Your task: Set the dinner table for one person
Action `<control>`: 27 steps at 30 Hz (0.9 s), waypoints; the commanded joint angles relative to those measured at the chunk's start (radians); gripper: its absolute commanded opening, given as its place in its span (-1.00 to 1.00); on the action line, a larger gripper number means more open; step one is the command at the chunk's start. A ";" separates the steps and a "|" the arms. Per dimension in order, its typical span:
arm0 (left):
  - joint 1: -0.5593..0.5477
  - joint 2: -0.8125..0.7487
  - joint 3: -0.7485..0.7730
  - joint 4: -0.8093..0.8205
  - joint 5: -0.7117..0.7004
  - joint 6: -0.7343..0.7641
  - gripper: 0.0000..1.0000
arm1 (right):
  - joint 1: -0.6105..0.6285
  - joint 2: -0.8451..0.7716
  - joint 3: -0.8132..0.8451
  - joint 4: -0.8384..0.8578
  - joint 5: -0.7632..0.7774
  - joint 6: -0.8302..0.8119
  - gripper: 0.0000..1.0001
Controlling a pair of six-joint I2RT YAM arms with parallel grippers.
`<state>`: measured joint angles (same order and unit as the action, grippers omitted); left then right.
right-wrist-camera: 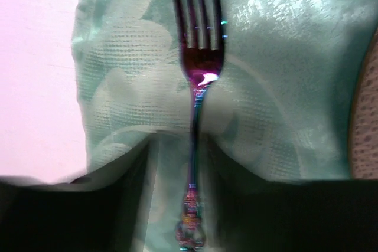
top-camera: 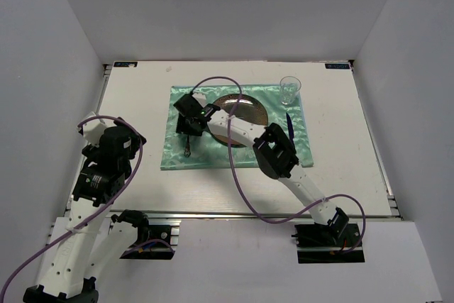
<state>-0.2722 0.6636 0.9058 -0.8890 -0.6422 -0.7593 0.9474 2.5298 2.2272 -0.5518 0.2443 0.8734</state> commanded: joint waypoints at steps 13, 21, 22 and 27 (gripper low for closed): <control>-0.005 0.137 0.129 -0.039 -0.008 0.109 0.96 | 0.027 -0.823 -0.634 0.201 0.213 -0.454 0.79; -0.012 0.162 0.306 -0.039 0.133 0.348 0.96 | 0.025 -1.459 -0.885 -0.298 0.533 -0.399 0.78; -0.012 0.163 0.327 -0.062 0.121 0.350 0.96 | 0.024 -1.502 -0.879 -0.375 0.526 -0.380 0.78; -0.012 0.068 0.380 -0.148 0.116 0.350 0.96 | 0.024 -1.749 -0.856 -0.520 0.553 -0.379 0.78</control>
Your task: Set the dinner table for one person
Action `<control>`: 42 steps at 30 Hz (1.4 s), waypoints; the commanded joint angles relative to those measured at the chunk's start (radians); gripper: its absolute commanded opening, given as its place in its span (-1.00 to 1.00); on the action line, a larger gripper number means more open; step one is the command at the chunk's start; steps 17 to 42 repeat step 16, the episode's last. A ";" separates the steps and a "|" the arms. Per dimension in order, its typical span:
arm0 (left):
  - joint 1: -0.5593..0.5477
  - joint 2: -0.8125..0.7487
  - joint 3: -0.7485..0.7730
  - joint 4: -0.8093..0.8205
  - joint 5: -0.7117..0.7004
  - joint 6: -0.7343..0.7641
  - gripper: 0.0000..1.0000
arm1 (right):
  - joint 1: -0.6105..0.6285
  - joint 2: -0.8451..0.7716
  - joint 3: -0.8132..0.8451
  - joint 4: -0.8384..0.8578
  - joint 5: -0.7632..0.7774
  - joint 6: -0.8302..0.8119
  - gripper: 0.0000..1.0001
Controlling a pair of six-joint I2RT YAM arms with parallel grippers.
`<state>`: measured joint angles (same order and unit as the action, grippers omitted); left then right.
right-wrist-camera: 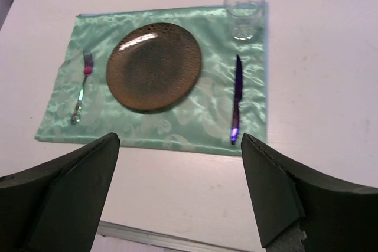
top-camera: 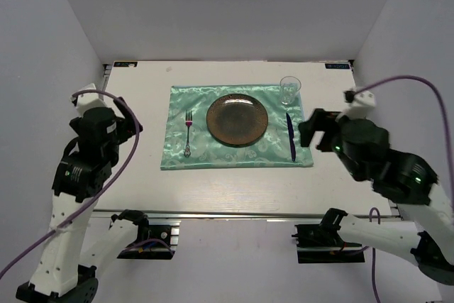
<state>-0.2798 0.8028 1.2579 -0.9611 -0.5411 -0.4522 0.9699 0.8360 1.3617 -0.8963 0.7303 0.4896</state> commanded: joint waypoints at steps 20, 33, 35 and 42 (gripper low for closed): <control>-0.004 -0.267 0.003 -0.122 0.026 0.041 0.96 | 0.003 -0.210 0.002 -0.359 0.112 0.098 0.79; -0.004 -0.267 0.003 -0.122 0.026 0.041 0.96 | 0.003 -0.210 0.002 -0.359 0.112 0.098 0.79; -0.004 -0.267 0.003 -0.122 0.026 0.041 0.96 | 0.003 -0.210 0.002 -0.359 0.112 0.098 0.79; -0.004 -0.267 0.003 -0.122 0.026 0.041 0.96 | 0.003 -0.210 0.002 -0.359 0.112 0.098 0.79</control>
